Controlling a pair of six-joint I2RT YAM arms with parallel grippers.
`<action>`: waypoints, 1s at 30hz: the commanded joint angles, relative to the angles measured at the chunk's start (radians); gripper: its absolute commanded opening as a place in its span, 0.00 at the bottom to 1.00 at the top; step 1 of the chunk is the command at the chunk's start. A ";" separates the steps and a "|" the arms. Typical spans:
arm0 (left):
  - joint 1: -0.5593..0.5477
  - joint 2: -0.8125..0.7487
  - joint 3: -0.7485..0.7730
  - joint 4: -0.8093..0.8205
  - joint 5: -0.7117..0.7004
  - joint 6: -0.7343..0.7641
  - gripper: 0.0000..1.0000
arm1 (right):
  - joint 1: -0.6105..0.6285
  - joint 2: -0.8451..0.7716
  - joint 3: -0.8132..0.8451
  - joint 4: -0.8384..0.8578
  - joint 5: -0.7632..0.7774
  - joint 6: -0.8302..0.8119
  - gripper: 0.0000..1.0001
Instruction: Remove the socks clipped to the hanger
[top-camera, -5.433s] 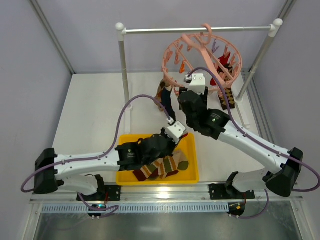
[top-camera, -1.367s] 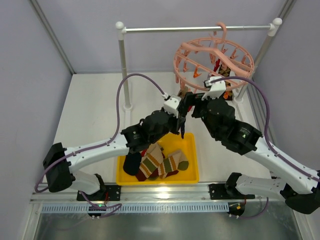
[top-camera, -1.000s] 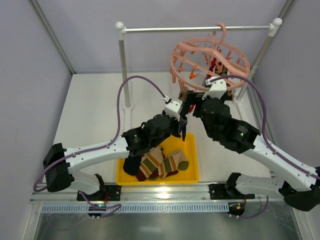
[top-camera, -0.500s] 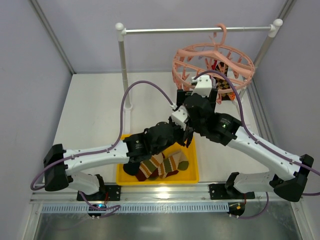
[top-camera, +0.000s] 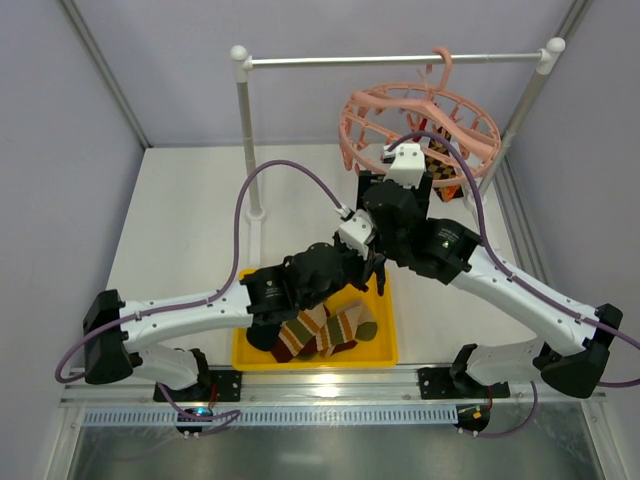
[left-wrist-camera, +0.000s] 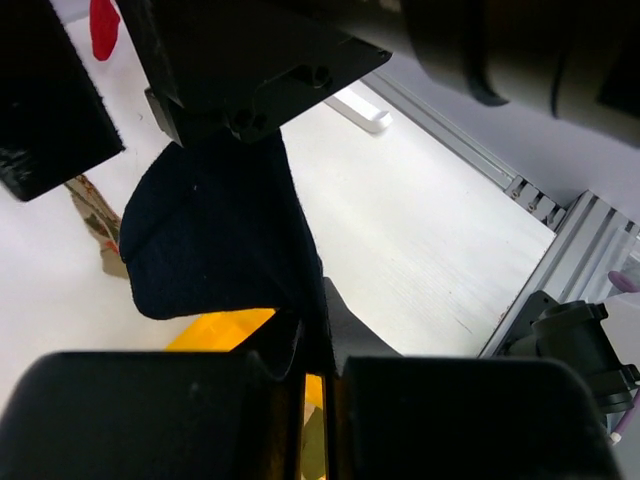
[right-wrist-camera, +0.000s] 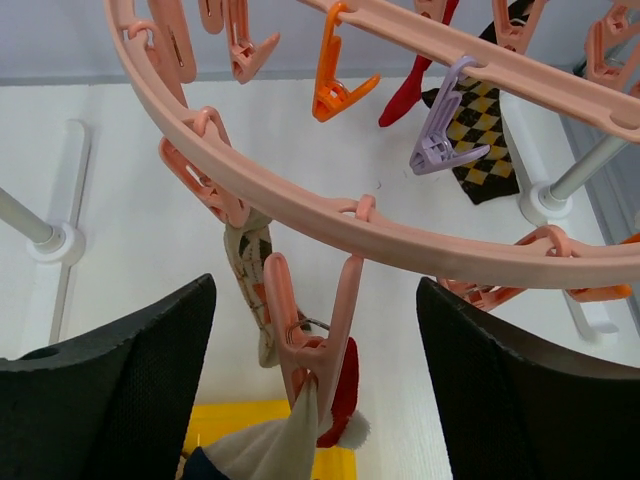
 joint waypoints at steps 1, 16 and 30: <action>-0.024 -0.044 0.031 0.013 0.044 0.046 0.00 | 0.002 0.020 0.029 -0.037 0.046 0.025 0.79; -0.024 -0.058 0.012 0.010 0.044 0.048 0.00 | 0.004 0.054 0.075 -0.090 0.095 0.020 0.10; -0.024 -0.184 -0.152 -0.034 -0.100 0.039 0.00 | 0.004 -0.027 0.006 -0.043 0.040 0.002 0.81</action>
